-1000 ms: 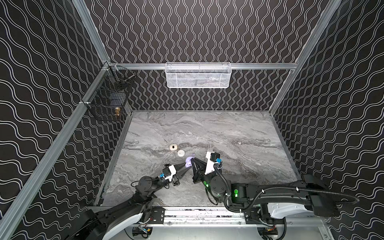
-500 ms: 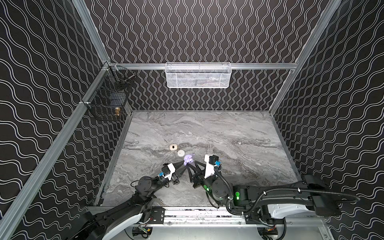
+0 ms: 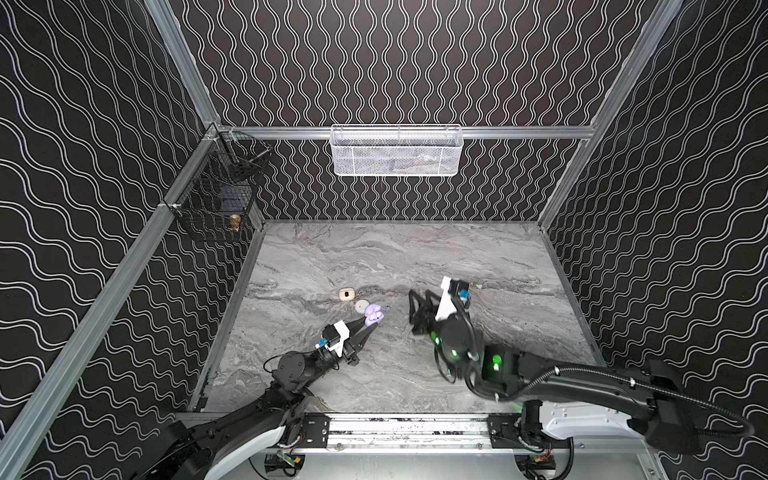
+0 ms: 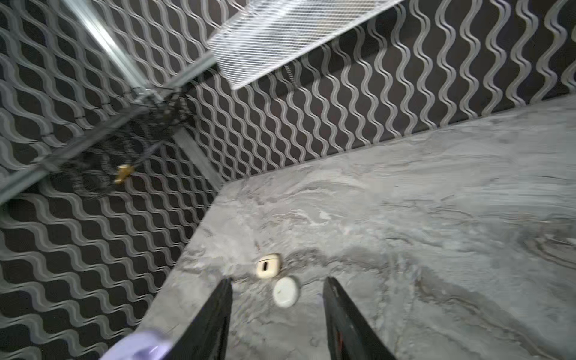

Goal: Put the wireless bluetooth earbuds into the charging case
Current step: 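Lower the earbud into the case and open the right gripper, then move the right gripper down over the second lilac earbud on the table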

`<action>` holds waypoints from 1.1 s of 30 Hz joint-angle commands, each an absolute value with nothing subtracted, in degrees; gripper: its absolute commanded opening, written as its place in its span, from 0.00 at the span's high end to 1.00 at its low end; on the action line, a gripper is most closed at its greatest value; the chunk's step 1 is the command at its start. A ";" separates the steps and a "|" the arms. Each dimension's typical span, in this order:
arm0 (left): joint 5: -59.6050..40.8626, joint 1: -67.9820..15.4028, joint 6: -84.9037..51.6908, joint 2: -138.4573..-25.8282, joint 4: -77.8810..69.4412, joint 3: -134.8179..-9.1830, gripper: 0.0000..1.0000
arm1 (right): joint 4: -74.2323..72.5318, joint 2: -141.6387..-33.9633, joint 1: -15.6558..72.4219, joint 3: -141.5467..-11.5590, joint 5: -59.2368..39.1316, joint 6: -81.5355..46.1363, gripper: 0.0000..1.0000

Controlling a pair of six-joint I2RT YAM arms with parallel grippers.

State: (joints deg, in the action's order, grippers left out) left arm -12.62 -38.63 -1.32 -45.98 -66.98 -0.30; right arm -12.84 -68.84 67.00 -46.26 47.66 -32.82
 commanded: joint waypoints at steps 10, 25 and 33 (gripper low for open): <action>-5.41 -33.97 -6.74 -44.50 -58.46 1.74 1.00 | 8.97 -104.13 50.89 -66.60 10.45 -37.15 0.60; -6.64 -34.01 -6.34 -45.09 -59.08 1.58 1.00 | 4.50 -116.15 50.15 -70.61 3.52 -39.72 0.58; -6.55 -33.97 -5.89 -43.71 -57.70 1.45 1.00 | 7.41 -120.67 49.42 -75.67 8.30 -38.80 0.54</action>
